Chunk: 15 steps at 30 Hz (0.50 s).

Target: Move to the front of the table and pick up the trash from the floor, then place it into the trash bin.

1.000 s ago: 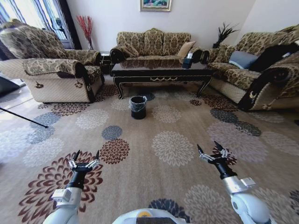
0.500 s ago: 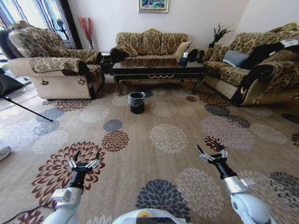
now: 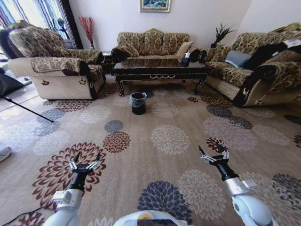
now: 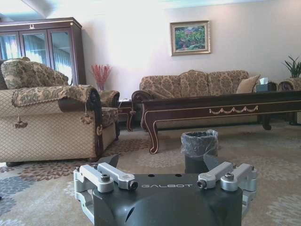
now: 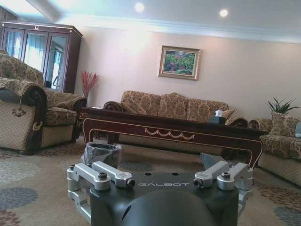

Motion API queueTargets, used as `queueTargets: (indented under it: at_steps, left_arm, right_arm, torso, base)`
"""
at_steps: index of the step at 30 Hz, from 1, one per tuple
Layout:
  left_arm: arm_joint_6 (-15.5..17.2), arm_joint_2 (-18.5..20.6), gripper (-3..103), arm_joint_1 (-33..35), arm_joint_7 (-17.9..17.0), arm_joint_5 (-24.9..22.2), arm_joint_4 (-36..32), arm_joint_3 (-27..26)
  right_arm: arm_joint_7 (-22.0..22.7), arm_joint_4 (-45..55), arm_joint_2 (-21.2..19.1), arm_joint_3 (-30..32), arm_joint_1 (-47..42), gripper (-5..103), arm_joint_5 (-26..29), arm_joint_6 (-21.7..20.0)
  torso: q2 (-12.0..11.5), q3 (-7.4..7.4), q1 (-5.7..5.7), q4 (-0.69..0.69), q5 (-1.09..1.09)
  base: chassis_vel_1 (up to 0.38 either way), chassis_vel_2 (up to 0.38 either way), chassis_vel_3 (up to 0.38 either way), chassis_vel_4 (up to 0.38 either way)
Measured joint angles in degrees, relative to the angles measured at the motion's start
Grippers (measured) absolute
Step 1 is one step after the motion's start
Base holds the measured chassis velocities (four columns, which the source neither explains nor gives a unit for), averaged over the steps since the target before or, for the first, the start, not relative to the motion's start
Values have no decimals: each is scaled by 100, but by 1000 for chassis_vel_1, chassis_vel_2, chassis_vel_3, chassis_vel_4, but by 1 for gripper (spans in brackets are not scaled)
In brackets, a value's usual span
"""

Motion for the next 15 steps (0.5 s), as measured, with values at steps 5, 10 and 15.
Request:
queueTargets:
  at_steps: [5,10,15]
  left_arm:
    - [0,0,100,0,0,0,0,0]
    - [0,0,100,0,0,0,0,0]
    - [0,0,100,0,0,0,0,0]
  right_arm:
    - [0,0,0,0,-1,100,0,0]
    - [0,0,0,0,-4,100,0,0]
    - [0,0,0,0,-5,100,0,0]
  torso:
    - [126,129,-4,0,0]
    - [244,237,-1,0,0]
    - [395,367,21,0,0]
  base:
    - [0,0,0,0]
    - [0,0,0,0]
    - [-60,53,65,-63]
